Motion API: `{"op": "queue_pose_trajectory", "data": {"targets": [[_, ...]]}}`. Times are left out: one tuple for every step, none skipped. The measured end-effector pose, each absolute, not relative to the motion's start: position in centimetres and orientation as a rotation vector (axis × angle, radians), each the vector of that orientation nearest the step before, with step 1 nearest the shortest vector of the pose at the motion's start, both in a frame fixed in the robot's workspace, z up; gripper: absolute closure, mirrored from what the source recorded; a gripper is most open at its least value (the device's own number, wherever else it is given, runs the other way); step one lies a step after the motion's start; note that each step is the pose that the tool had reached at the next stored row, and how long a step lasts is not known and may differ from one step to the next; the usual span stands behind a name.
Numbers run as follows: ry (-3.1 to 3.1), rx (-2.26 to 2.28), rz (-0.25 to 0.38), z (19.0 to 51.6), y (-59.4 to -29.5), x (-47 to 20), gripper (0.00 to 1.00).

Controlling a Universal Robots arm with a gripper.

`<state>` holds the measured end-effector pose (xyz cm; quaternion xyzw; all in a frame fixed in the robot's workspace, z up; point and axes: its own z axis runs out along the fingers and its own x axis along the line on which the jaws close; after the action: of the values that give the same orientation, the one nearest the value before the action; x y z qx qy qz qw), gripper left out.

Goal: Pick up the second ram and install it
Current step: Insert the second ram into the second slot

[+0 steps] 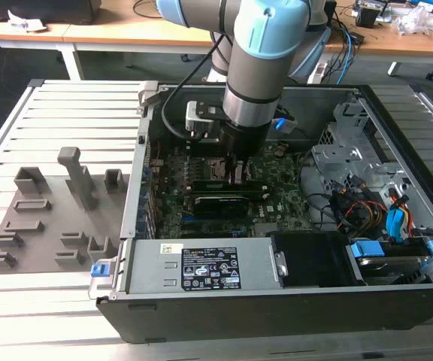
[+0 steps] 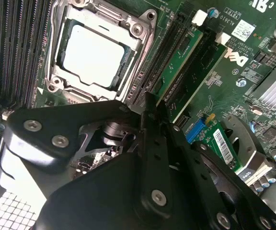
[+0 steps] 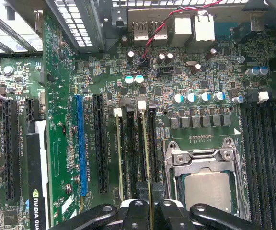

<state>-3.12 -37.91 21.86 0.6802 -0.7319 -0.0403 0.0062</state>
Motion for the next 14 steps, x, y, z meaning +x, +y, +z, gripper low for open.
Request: {"op": "queue_pose_trajectory", "data": {"targets": [[-2.29, 2.129, -0.127, 21.8, -37.9, -3.1, 0.86], [-2.29, 2.129, -0.127, 21.8, -37.9, -3.1, 0.85], [-2.29, 2.129, -0.126, 22.0, -37.9, -3.1, 0.79], [-2.29, 2.129, -0.126, 22.7, -37.9, -3.1, 0.79], [-2.29, 2.128, -0.126, 23.8, -37.8, -3.1, 0.79], [-2.29, 2.128, -0.126, 24.7, -37.8, -3.1, 0.79], [-2.29, 2.129, -0.126, 25.2, -37.8, -3.1, 0.8], [-2.29, 2.129, -0.126, 27.1, -37.8, -3.1, 0.87], [-2.29, 2.129, -0.126, 27.6, -37.8, -3.1, 0.89], [-2.29, 2.129, -0.126, 27.6, -37.8, -3.1, 0.89], [-2.29, 2.129, -0.126, 27.7, -37.8, -3.1, 0.89], [-2.29, 2.129, -0.127, 27.7, -37.8, -3.1, 0.89], [-2.291, 2.129, -0.127, 27.7, -37.8, -3.1, 0.89], [-2.29, 2.129, -0.127, 27.7, -37.8, -3.1, 0.89]]}}
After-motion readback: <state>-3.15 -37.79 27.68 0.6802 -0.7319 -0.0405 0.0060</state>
